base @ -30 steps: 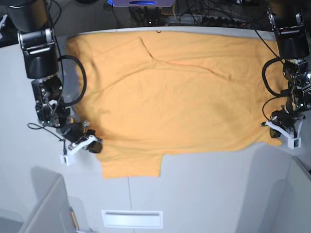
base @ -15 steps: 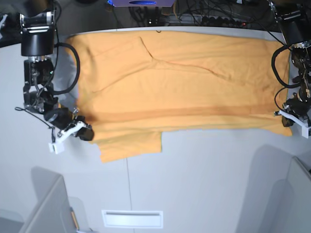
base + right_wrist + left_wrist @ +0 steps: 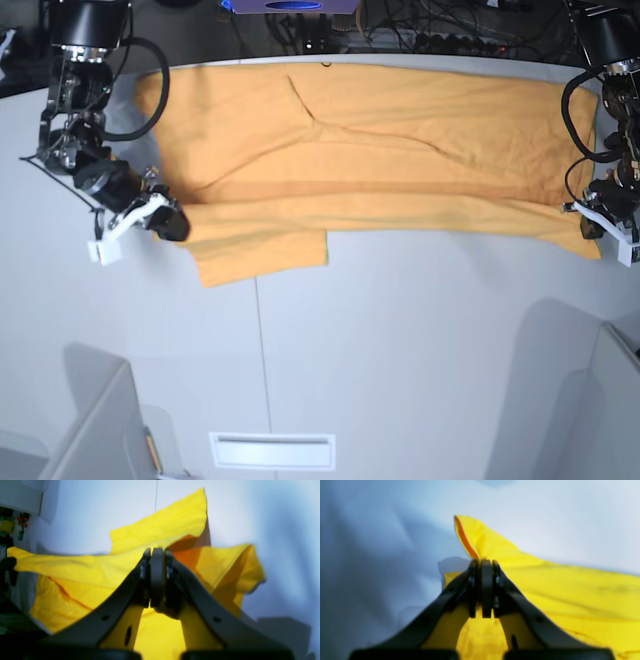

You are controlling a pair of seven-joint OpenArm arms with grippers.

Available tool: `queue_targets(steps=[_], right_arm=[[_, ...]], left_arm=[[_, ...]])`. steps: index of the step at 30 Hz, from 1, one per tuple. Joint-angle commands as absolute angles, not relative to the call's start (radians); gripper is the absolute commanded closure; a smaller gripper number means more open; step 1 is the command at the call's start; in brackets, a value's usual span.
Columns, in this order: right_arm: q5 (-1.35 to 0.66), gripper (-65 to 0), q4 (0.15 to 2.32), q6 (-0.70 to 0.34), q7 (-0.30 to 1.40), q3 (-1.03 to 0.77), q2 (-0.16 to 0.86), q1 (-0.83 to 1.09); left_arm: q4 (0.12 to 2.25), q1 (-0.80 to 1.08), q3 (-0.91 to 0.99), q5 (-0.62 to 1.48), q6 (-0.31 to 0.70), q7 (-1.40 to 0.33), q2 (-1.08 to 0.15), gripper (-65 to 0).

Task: Fold the T-shirt properly
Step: 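Lift the hem and fold it over onto the shoulder edge, then open both grippers and release the folded hem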

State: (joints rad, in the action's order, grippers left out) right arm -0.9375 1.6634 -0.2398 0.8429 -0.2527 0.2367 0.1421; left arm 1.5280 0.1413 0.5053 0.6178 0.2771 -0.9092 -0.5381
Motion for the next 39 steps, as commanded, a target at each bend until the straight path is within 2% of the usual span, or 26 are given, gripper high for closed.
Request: queue_targets(steps=[1, 15, 19, 24, 39], right_arm=[[-0.955, 0.0, 1.698, -0.246, 0.820, -0.269, 0.245, 0.142], [-0.955, 0.0, 1.847, -0.246, 0.820, -0.280, 0.228, 0.364], [-0.955, 0.0, 1.847, -0.246, 0.820, -0.280, 0.229, 0.394], [-0.949, 0.0, 1.790, -0.246, 0.816, -0.280, 0.237, 0.397], [-0.949, 0.0, 1.765, -0.246, 0.820, -0.274, 0.263, 0.398]], left_arm=[[1.561, 0.142, 0.518, 0.618, 0.272, -0.897, -0.564, 0.0], [1.618, 0.229, 0.518, 0.615, 0.272, -0.924, -0.565, 0.0], [1.630, 0.246, 0.516, 0.549, 0.272, -0.929, -0.565, 0.0], [1.643, 0.297, 0.506, 0.469, 0.274, -0.924, -0.559, 0.0], [1.644, 0.360, 0.506, 0.466, 0.274, -0.929, -0.558, 0.0]])
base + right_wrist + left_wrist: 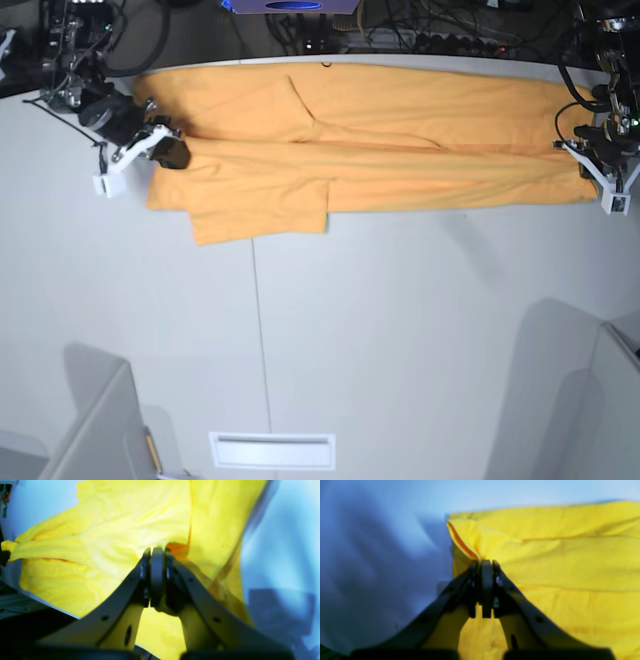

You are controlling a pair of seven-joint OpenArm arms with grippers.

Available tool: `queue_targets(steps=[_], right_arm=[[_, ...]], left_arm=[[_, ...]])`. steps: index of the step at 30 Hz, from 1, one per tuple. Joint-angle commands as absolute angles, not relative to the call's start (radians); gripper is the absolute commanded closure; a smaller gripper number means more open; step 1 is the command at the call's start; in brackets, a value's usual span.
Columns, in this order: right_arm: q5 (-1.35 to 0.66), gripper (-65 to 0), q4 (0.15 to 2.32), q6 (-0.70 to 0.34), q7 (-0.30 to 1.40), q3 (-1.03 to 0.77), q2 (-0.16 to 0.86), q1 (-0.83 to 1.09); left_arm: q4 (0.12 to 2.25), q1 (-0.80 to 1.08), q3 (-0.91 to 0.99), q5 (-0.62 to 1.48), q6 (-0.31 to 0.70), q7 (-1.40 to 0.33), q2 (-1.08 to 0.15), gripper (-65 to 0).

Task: Fold the T-shirt properly
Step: 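Open both grippers and release the folded hem, then grasp the folded strip's end with the right gripper and fold inward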

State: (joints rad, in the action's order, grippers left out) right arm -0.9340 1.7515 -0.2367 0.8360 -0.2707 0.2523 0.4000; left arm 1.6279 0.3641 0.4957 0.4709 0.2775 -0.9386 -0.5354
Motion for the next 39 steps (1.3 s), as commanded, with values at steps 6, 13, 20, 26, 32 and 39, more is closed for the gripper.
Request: queue_targets(steps=[6, 13, 20, 26, 32, 39], right_arm=[[-0.949, 0.0, 1.765, -0.246, 0.878, -0.280, 0.262, 0.392], [-0.951, -23.0, 1.801, -0.246, 0.831, -0.282, 0.259, 0.433], [-0.947, -23.1, 1.870, -0.246, 0.763, -0.277, 0.269, 0.371], [-0.762, -23.7, 1.676, -0.211, 0.961, -0.271, 0.240, 0.050], [-0.647, -36.3, 1.491, -0.211, 1.040, -0.269, 0.202, -0.120], [-0.639, -38.3, 1.339, -0.211, 0.989, -0.136, 0.194, -0.176]], left_arm=[[1.641, 0.387, 0.506, 0.466, 0.274, -0.931, -0.561, 0.0], [1.676, 0.387, 0.510, 0.470, 0.274, -0.931, -0.558, -3.3], [1.844, 0.415, 0.590, 0.475, 0.272, -1.003, -0.553, -49.4], [1.957, 0.407, 0.840, 0.476, 0.274, -1.112, -0.449, -65.0], [1.949, 0.415, 0.918, 0.476, 0.274, -1.112, -0.407, -65.0], [1.949, 0.414, 0.963, 0.476, 0.274, -1.113, -0.384, -65.0]])
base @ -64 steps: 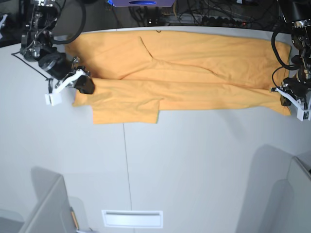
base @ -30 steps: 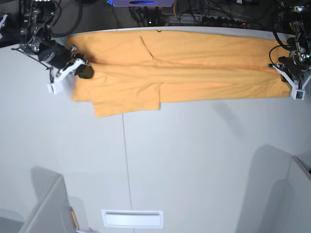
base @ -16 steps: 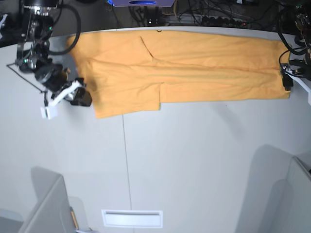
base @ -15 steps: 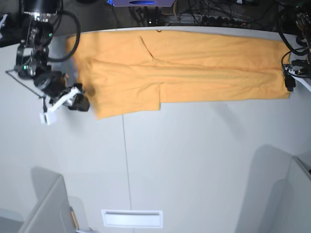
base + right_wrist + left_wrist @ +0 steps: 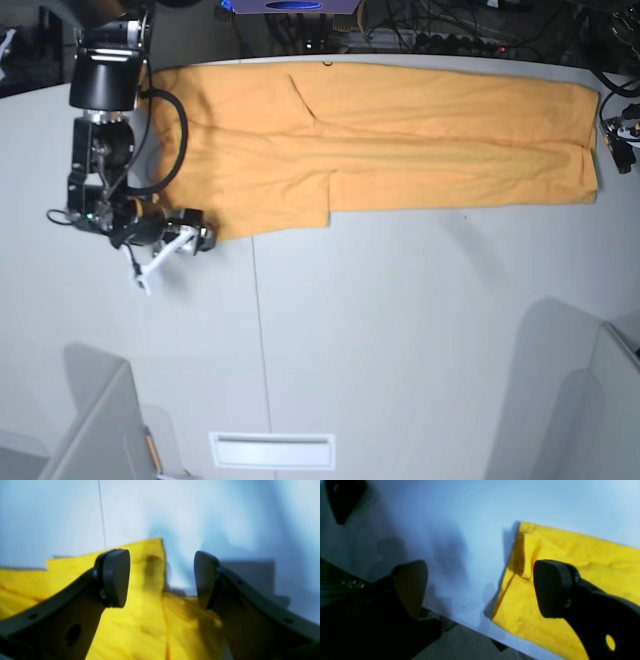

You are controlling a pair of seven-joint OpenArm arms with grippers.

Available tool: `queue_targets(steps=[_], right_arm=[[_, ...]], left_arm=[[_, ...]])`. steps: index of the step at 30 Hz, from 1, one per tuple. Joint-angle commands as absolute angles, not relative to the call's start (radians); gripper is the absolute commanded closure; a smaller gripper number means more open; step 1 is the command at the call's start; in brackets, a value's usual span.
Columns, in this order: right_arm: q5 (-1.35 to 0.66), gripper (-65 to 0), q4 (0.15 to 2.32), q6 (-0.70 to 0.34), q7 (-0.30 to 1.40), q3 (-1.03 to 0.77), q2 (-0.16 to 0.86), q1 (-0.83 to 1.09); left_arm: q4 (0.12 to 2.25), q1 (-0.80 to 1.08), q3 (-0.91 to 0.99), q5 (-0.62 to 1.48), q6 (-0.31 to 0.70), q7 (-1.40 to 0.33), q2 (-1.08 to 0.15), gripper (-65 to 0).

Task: Fold the T-shirt properly
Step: 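Grasp the folded strip's end with the right gripper and fold inward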

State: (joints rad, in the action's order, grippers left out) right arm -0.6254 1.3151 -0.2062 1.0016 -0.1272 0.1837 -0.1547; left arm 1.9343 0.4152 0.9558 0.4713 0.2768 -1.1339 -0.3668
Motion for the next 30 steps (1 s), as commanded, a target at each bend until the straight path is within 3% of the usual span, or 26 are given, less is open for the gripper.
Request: queue_targets(steps=[1, 10, 12, 15, 16, 20, 30], right_arm=[[-0.639, -38.3, 1.303, -0.211, 0.966, -0.114, 0.196, -0.183], [-0.639, -36.8, 1.233, -0.211, 0.909, -0.031, 0.199, -0.188], [-0.639, -27.6, 1.233, -0.209, 0.905, -0.042, 0.196, -0.188], [-0.641, -1.8, 1.234, -0.209, 0.878, -0.042, 0.197, -0.188], [-0.641, 0.0, 1.234, -0.211, 0.878, -0.042, 0.197, -0.188], [-0.645, 0.0, 1.305, -0.211, 0.875, -0.044, 0.197, -0.165], [-0.664, 0.0, 1.759, -0.206, 0.918, -0.045, 0.191, 0.035]], left_arm=[[1.949, 0.414, 0.964, 0.476, 0.274, -1.113, -0.384, -65.0], [1.949, 0.415, 0.964, 0.476, 0.274, -1.113, -0.389, -65.0], [1.949, 0.414, 0.964, 0.476, 0.274, -1.113, -0.390, -65.0], [1.948, 0.414, 0.961, 0.476, 0.274, -1.113, -0.390, -65.0], [1.948, 0.414, 0.961, 0.476, 0.274, -1.113, -0.390, -65.0], [1.948, 0.410, 0.958, 0.476, 0.274, -1.113, -0.390, -65.0], [1.948, 0.407, 0.958, 0.475, 0.274, -1.112, -0.392, -65.0]])
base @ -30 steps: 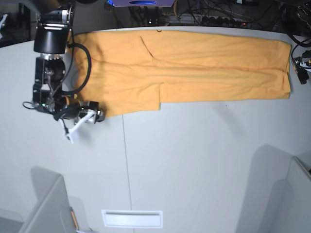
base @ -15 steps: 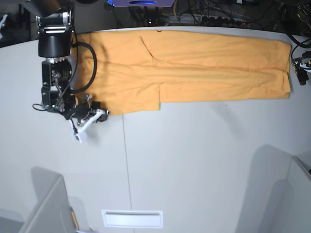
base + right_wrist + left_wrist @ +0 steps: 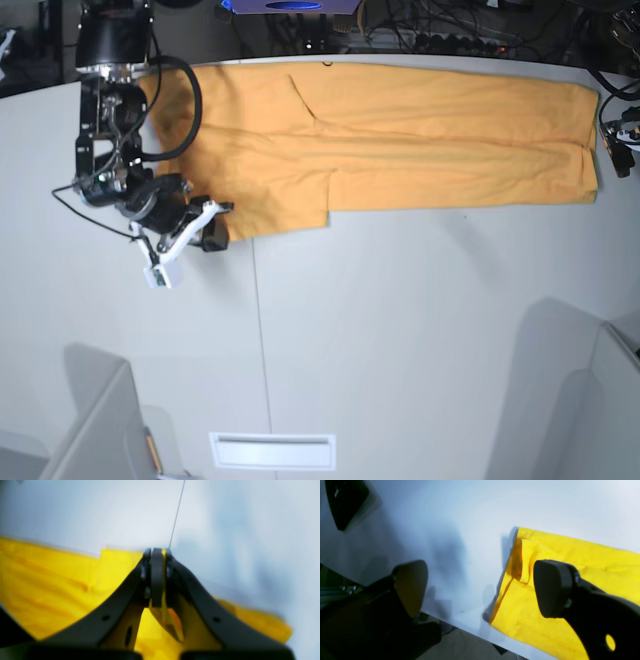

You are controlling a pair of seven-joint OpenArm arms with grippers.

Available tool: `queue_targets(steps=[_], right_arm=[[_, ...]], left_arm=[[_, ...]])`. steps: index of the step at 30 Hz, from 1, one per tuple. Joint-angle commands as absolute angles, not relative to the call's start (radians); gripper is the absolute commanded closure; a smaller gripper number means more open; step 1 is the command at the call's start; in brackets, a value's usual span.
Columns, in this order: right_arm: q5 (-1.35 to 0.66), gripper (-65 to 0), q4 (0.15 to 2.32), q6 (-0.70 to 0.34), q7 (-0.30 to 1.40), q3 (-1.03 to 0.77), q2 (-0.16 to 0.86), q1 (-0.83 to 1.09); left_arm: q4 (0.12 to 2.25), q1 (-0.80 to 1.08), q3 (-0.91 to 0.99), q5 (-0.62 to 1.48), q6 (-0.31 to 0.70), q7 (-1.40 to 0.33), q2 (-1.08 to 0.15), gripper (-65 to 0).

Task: Fold the T-shirt properly
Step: 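Grasp the folded strip's end with the right gripper and fold inward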

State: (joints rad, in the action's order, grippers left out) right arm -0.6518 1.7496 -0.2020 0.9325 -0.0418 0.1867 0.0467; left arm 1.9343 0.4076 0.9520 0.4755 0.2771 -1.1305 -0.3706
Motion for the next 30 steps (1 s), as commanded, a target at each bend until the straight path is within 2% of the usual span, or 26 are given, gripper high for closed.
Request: queue_targets(steps=[1, 8, 14, 25, 28, 30], right_arm=[[-0.687, 0.0, 1.794, -0.205, 0.926, -0.054, 0.185, 0.070], [-0.888, 0.0, 1.962, -0.205, 0.929, -0.147, 0.174, 0.317], [-0.958, 0.0, 1.975, -0.211, 0.928, -0.145, 0.176, 0.438], [-0.957, -0.5, 1.977, -0.211, 0.931, -0.145, 0.179, 0.467], [-0.961, -18.3, 1.985, -0.211, 0.931, -0.145, 0.179, 0.483], [-0.963, -24.6, 2.002, -0.211, 0.928, -0.150, 0.177, 0.487]], left_arm=[[1.948, 0.407, 0.958, 0.475, 0.274, -1.112, -0.392, -65.0], [1.948, 0.407, 0.958, 0.473, 0.274, -1.110, -0.392, -65.0], [1.948, 0.406, 0.957, 0.475, 0.274, -1.110, -0.389, -65.0], [1.948, 0.414, 0.900, 0.475, 0.274, -1.109, -0.387, -65.0], [1.949, 0.415, 0.885, 0.476, 0.274, -1.109, -0.383, -65.0], [1.951, 0.415, 0.877, 0.476, 0.274, -1.110, -0.367, -62.0]])
